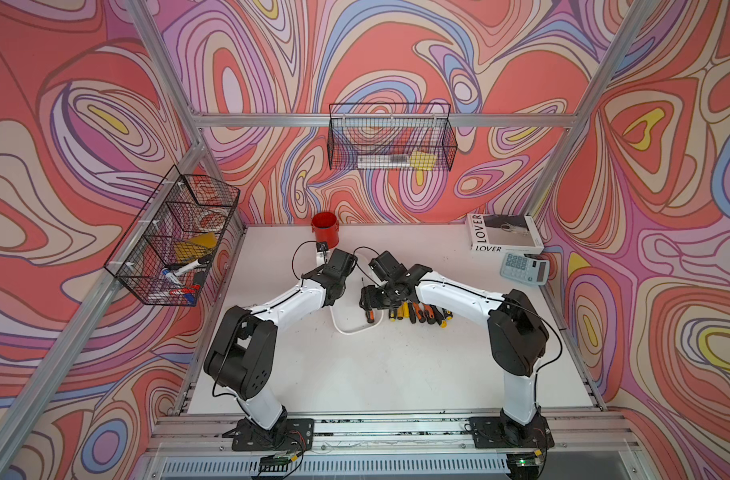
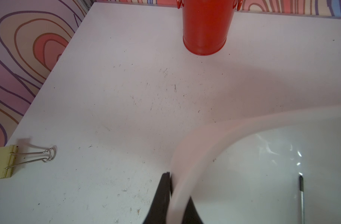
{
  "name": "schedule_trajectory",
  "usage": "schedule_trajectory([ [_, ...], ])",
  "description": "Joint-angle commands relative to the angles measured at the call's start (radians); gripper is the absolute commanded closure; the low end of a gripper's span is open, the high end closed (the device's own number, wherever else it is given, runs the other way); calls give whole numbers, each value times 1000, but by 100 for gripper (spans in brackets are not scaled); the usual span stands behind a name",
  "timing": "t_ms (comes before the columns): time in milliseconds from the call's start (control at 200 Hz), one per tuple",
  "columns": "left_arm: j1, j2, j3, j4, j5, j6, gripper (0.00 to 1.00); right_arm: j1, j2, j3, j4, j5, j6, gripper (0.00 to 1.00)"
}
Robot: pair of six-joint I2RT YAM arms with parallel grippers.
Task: Take out the screwdriver from the storage box
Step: Pick up the screwdriver from the storage box.
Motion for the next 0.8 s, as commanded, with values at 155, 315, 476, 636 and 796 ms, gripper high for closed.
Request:
schedule_trajectory([
  [155,1,3,0,-29,-22,14,100,14,92,109,-91,9,20,35],
  [315,0,-1,-1,-28,-21,12,100,38,190,254,-243,104,16,35],
  [476,0,-6,-2,-26,-24,16,100,53,254,325,-329,158,41,35],
  [636,1,-6,-8,-20,-21,17,100,54,268,317,-328,177,67,34],
  [796,-1,-1,-7,-17,-18,13,100,54,289,273,-263,96,97,34],
])
